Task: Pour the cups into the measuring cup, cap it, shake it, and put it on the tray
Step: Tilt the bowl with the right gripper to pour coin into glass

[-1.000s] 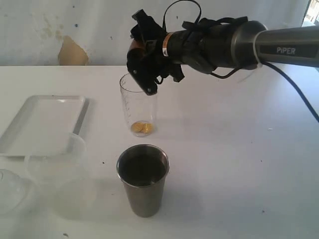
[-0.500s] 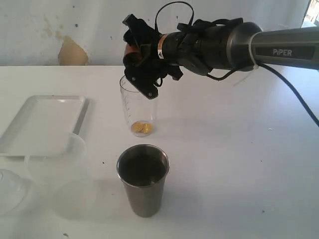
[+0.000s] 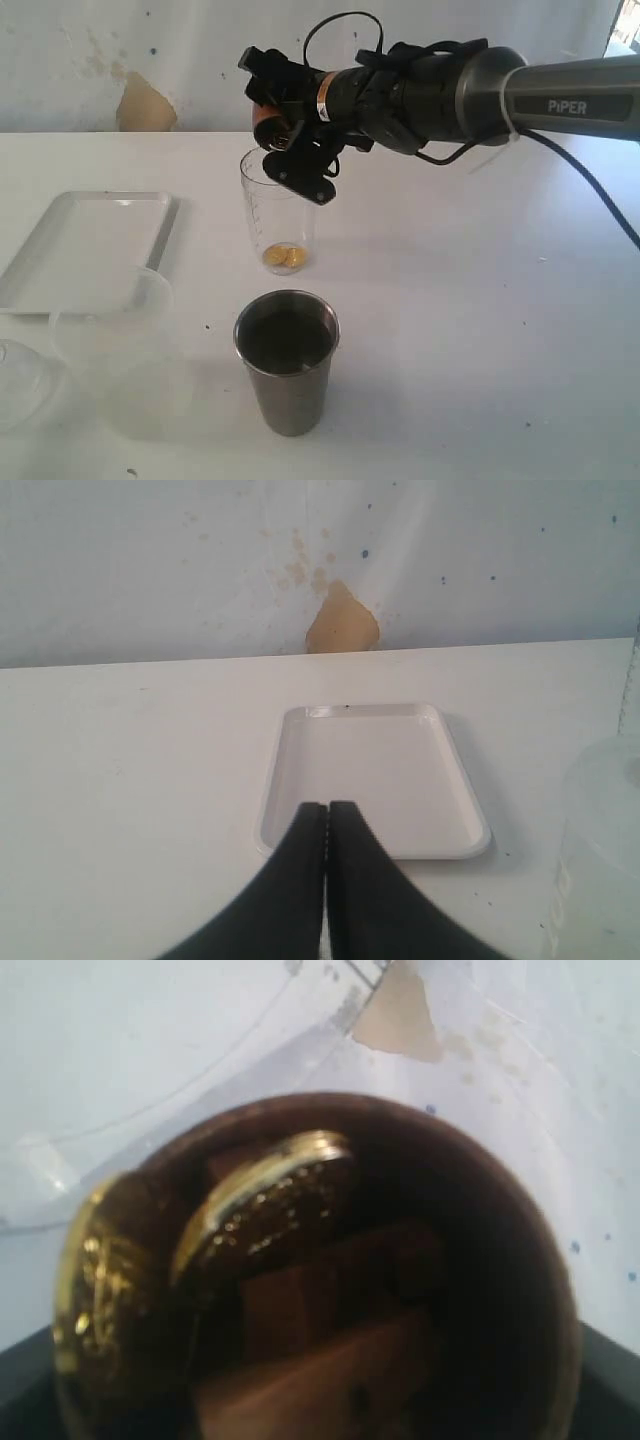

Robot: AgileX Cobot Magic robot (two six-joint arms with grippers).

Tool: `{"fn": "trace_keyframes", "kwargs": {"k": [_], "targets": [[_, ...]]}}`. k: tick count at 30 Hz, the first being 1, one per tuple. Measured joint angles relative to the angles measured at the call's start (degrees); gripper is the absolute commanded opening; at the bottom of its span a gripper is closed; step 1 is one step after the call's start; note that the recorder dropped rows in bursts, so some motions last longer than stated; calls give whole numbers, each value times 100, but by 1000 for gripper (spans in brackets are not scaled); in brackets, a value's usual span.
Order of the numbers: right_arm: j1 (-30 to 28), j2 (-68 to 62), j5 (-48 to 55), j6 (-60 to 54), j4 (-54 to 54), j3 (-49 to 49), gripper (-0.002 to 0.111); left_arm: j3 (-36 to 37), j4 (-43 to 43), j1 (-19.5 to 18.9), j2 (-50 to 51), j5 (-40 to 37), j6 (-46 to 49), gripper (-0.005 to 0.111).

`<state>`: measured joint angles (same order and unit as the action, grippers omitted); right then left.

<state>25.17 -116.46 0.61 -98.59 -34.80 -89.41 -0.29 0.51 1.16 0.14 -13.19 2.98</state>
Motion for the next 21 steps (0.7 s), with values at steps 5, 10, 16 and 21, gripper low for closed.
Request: {"fn": "trace_keyframes", "kwargs": {"k": [5,10,16,21], "targets": [[36,8,-406,-96,0,105,0,0,0,0,0,0,0,1],[107,22,-555,-269,0,129,0,0,0,0,0,0,0,1],[107,34,-405,-445,0,139,0,0,0,0,0,0,0,1],[107,34,-364,-445,0,139,0,0,0,0,0,0,0,1]]}}
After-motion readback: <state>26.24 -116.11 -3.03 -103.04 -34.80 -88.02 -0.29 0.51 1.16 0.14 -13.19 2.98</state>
